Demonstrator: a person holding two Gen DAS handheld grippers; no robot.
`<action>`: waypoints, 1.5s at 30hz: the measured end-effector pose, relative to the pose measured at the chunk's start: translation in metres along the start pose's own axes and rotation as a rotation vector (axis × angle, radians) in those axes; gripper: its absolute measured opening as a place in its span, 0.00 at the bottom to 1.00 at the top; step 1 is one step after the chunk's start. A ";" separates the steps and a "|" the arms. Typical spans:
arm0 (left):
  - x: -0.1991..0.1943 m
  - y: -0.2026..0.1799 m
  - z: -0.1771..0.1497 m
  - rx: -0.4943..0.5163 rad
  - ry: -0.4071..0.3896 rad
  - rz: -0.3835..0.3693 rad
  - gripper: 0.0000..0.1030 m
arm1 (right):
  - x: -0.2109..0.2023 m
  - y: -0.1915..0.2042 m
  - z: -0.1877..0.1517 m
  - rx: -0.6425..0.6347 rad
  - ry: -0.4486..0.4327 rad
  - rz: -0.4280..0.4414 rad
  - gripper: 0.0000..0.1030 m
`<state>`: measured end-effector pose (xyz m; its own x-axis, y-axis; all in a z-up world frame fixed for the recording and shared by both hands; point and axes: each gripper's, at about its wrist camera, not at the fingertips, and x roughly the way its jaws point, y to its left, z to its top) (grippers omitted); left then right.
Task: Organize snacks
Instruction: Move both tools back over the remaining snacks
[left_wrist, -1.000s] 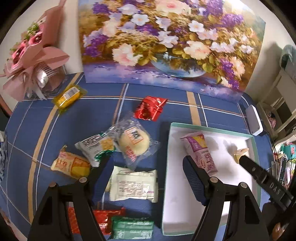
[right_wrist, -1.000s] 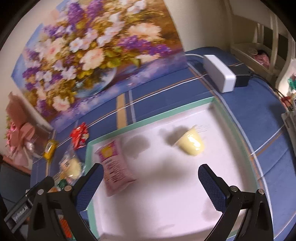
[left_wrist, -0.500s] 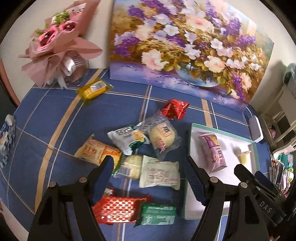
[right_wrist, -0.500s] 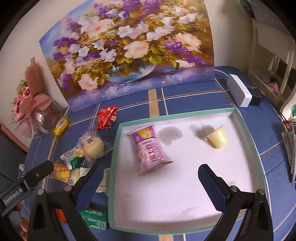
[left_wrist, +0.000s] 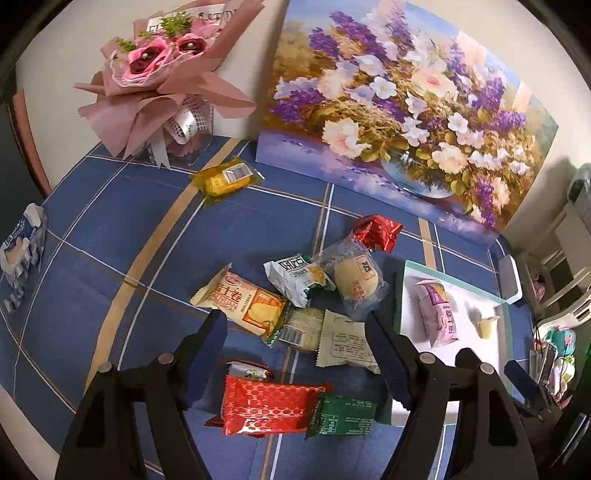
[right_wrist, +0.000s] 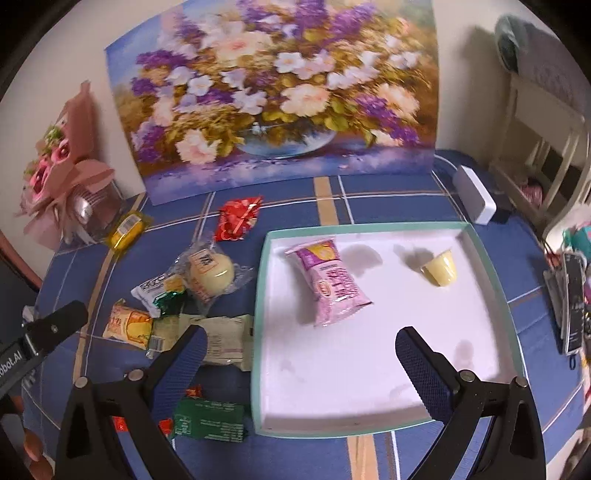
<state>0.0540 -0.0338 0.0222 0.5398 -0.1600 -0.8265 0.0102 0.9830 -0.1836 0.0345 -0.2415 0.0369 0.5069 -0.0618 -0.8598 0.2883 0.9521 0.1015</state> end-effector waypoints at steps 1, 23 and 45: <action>-0.001 0.002 0.000 -0.002 -0.002 0.001 0.75 | -0.001 0.004 -0.001 -0.004 -0.003 0.009 1.00; 0.019 0.076 -0.013 -0.094 0.126 0.107 0.75 | 0.022 0.045 -0.024 0.093 0.147 0.083 1.00; 0.056 0.069 -0.041 -0.066 0.291 0.083 0.75 | 0.055 0.057 -0.057 0.006 0.380 0.209 0.92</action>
<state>0.0502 0.0216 -0.0587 0.2731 -0.1079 -0.9559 -0.0835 0.9873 -0.1353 0.0325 -0.1739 -0.0330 0.2203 0.2474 -0.9435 0.2168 0.9307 0.2947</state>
